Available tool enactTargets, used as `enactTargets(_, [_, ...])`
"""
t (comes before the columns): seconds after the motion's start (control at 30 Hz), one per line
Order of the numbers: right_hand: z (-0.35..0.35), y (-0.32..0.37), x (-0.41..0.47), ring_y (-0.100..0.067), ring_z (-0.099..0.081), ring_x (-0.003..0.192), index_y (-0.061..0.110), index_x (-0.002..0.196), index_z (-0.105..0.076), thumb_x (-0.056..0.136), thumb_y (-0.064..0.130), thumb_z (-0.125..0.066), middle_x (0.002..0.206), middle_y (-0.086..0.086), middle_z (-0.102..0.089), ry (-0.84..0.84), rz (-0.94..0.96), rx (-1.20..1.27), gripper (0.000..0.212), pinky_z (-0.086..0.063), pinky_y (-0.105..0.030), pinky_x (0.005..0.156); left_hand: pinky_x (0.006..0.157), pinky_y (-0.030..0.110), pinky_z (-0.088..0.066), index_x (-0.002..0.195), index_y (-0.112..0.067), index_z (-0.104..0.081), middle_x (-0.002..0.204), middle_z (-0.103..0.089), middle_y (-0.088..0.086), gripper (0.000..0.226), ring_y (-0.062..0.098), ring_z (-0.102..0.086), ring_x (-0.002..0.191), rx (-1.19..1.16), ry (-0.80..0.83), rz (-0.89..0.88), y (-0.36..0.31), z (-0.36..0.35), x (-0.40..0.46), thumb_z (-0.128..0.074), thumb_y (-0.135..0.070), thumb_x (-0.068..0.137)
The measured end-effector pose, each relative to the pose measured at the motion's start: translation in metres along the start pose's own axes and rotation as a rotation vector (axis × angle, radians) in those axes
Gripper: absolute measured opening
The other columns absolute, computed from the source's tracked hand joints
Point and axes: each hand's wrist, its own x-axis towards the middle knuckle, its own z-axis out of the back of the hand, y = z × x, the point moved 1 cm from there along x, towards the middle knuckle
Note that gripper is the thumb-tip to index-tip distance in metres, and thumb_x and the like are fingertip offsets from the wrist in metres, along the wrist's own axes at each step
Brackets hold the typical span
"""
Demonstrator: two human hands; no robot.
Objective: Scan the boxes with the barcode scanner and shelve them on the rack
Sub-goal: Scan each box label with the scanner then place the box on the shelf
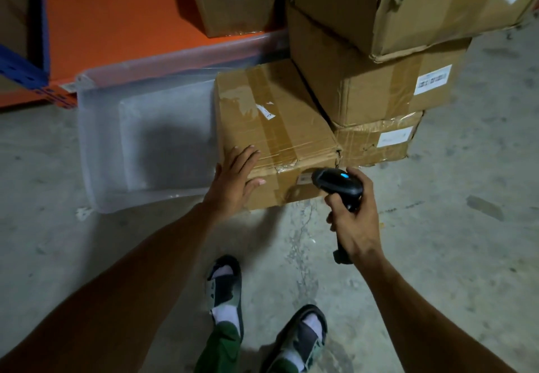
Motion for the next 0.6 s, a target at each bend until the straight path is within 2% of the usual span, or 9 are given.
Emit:
enactTargets(0.03, [0.001,-0.005,-0.005,-0.034,-0.070,0.104,0.047,0.138,-0.048,0.095,0.022,-0.069,0.123,-0.005,-0.066,-0.013,-0.003,-0.007,0.055,-0.062,-0.050,0.089,0.102,0.061,-0.039,0.150,-0.020,-0.036,0.159,-0.031,-0.001,0.074,0.028,-0.024,0.146,0.012,-0.007,-0.013,0.001,0.000,0.001,-0.028,-0.066,0.092])
enactTargets(0.1, [0.001,-0.010,-0.013,-0.032,-0.070,0.106,0.051,0.133,-0.049,0.093,0.040,-0.073,0.121,-0.001,-0.067,-0.029,-0.004,-0.005,0.048,-0.060,-0.054,0.093,0.101,0.060,-0.040,0.148,-0.017,-0.038,0.157,-0.034,0.001,0.070,0.027,-0.026,0.144,0.033,-0.022,-0.026,0.002,-0.001,0.002,-0.033,-0.060,0.093])
enactTargets(0.2, [0.001,-0.017,-0.019,-0.016,-0.070,0.105,0.060,0.124,-0.049,0.091,0.054,-0.069,0.115,0.011,-0.067,-0.049,0.026,0.005,0.039,-0.061,-0.045,0.094,0.103,0.064,-0.038,0.148,-0.018,-0.037,0.157,-0.034,0.003,0.065,0.028,-0.026,0.144,0.033,-0.032,-0.029,0.002,-0.006,0.001,-0.037,-0.054,0.094])
enactTargets(0.27, [0.001,-0.020,-0.021,-0.002,-0.066,0.103,0.057,0.125,-0.049,0.091,0.051,-0.069,0.111,0.024,-0.064,-0.036,0.047,0.004,0.040,-0.058,-0.032,0.096,0.102,0.063,-0.039,0.147,-0.017,-0.037,0.156,-0.034,0.004,0.063,0.030,-0.028,0.143,0.043,-0.034,-0.042,0.003,-0.007,0.002,-0.038,-0.052,0.095])
enactTargets(0.4, [-0.002,-0.021,-0.021,0.018,-0.063,0.095,0.051,0.129,-0.050,0.094,0.044,-0.071,0.104,0.029,-0.062,0.006,0.067,-0.015,0.042,-0.051,-0.016,0.087,0.104,0.061,-0.037,0.148,-0.018,-0.034,0.157,-0.033,0.003,0.064,0.029,-0.029,0.144,0.056,0.001,-0.055,0.009,-0.009,0.005,-0.034,-0.055,0.096])
enactTargets(0.6, [-0.006,-0.019,-0.019,0.023,-0.061,0.094,0.050,0.132,-0.049,0.094,0.042,-0.071,0.103,0.030,-0.061,0.026,0.078,-0.022,0.045,-0.049,-0.012,0.083,0.103,0.061,-0.039,0.146,-0.019,-0.034,0.155,-0.035,0.004,0.060,0.030,-0.032,0.143,0.050,-0.035,-0.077,0.010,-0.010,0.004,-0.038,-0.052,0.096])
